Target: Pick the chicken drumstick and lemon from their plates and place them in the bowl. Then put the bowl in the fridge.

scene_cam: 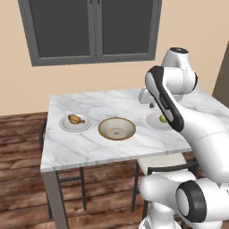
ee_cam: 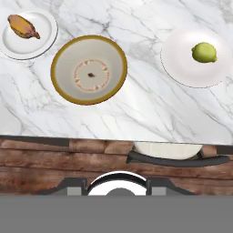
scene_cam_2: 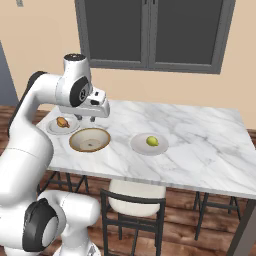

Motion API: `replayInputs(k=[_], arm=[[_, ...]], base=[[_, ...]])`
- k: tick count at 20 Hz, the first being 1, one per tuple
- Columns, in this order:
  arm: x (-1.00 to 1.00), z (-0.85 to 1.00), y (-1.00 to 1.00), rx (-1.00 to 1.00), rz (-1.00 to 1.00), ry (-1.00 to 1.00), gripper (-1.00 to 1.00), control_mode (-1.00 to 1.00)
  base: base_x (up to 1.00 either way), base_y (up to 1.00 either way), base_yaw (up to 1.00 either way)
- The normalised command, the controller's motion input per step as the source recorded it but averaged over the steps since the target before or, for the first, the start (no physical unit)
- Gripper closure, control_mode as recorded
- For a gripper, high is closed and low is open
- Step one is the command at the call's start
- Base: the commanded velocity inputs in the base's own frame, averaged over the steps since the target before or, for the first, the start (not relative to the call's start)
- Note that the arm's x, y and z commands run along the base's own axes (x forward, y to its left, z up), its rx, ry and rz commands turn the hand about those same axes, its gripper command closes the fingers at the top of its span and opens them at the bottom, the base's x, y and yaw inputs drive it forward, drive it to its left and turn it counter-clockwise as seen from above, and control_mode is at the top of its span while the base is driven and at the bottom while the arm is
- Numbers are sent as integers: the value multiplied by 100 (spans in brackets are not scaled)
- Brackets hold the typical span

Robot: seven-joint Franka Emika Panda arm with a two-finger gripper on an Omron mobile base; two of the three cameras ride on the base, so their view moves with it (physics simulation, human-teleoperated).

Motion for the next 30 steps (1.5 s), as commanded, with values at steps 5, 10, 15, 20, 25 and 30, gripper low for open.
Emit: replayInputs(k=[5, 10, 15, 20, 25, 30], arm=[[1, -9, -6, -3, 0, 0, -100, -100], [12, -14, -25, 0, 1, 0, -100, -100], [20, -16, -34, 0, 8, 0, -100, -100], [29, -16, -28, 0, 18, 0, -100, -100], [37, -18, -22, -3, 26, 0, -100, -100], [35, -20, -25, 0, 23, 0, -100, -100]], base=[[0, 0, 0], [0, 0, 0], [0, 0, 0], [0, 0, 0], [0, 0, 0], [0, 0, 0]])
